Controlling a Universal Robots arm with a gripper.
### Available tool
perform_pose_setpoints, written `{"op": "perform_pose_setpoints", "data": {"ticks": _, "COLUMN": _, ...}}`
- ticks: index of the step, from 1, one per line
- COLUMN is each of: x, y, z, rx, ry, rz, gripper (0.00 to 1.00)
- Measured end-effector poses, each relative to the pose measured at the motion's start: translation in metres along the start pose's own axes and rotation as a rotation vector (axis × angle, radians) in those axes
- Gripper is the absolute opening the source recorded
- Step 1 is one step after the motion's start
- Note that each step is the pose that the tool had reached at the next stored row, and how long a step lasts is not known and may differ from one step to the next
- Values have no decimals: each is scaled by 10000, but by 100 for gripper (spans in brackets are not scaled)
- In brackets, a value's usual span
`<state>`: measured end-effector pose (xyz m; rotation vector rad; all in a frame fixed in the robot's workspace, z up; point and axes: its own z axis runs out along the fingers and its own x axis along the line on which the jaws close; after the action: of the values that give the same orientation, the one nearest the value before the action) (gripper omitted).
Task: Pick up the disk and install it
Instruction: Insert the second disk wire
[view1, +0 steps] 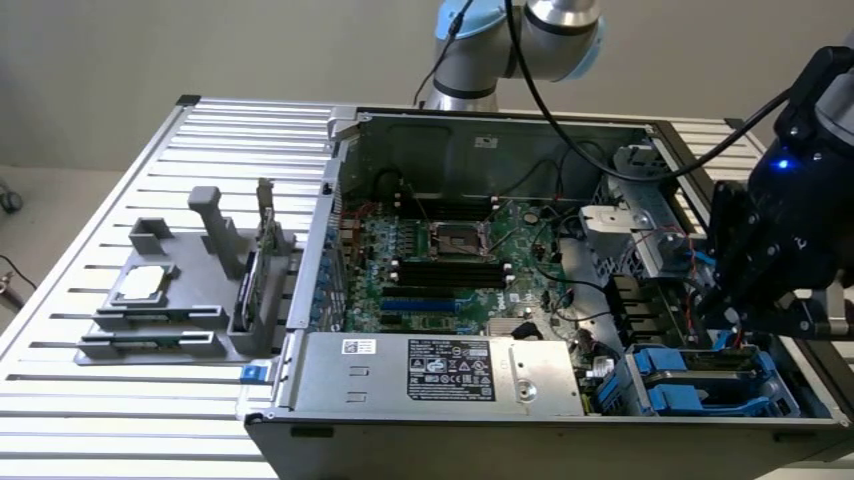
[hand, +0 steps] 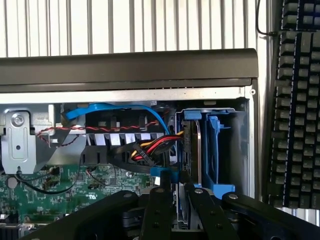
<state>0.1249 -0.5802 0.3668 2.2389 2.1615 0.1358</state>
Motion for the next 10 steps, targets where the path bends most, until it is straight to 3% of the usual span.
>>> {"op": "perform_pose_setpoints", "data": {"ticks": 10, "x": -31, "y": -9, "z": 116, "rx": 0, "ry": 2, "rz": 1, "gripper": 16}}
